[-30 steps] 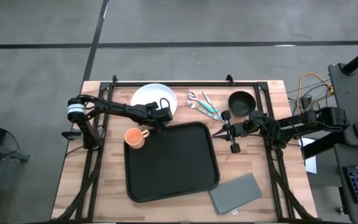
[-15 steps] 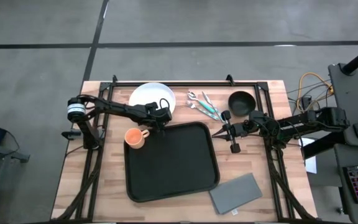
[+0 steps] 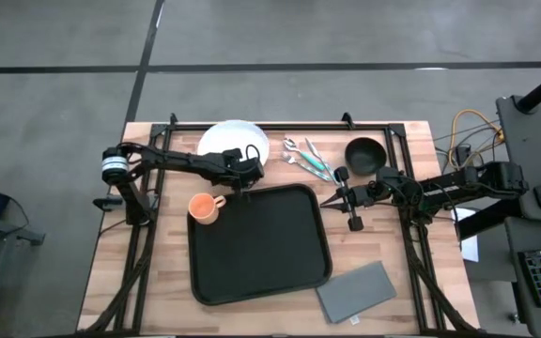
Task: Set up tray
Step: Put the white plate on the black tray to the bottom right of the orange mug
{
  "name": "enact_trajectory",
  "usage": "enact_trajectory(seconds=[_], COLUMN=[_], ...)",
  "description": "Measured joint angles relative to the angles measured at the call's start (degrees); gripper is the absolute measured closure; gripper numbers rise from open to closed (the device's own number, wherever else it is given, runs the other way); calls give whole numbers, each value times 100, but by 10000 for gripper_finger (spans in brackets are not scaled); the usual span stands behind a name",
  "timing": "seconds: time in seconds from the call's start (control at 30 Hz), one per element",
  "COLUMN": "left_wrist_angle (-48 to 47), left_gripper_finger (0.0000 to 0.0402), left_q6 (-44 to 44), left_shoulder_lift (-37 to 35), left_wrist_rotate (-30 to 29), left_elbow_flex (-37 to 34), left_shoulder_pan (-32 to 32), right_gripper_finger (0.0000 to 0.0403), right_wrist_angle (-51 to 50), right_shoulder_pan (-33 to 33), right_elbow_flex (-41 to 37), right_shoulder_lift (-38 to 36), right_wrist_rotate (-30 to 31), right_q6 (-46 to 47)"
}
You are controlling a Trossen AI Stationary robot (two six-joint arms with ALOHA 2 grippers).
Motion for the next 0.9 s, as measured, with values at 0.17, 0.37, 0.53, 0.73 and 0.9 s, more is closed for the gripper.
enact_trajectory(seconds=[0.17, 0.37, 0.53, 0.73, 0.9], left_wrist_angle=[-501, -566, -652, -877, -1232], left_gripper_finger=[401, 401, 401, 401, 401], left_q6=[-17, -49, -300, -649, -1105], left_shoulder_lift=[0, 0, 0, -2, -2], left_wrist_rotate=[-461, -723, -992, -1495, -1618], left_elbow_flex=[287, 437, 507, 511, 584], left_shoulder_pan=[-239, -660, -1060, -1589, -2007], right_gripper_finger=[394, 394, 394, 394, 394], right_wrist_angle=[-78, -113, -147, -153, -153], right_shoulder_pan=[0, 0, 1, 0, 0], right_elbow_flex=[0, 0, 0, 0, 0], right_shoulder_lift=[0, 0, 0, 0, 0], right_wrist_rotate=[-2, -1, -1, -2, 0], right_q6=[2, 76, 90, 133, 133])
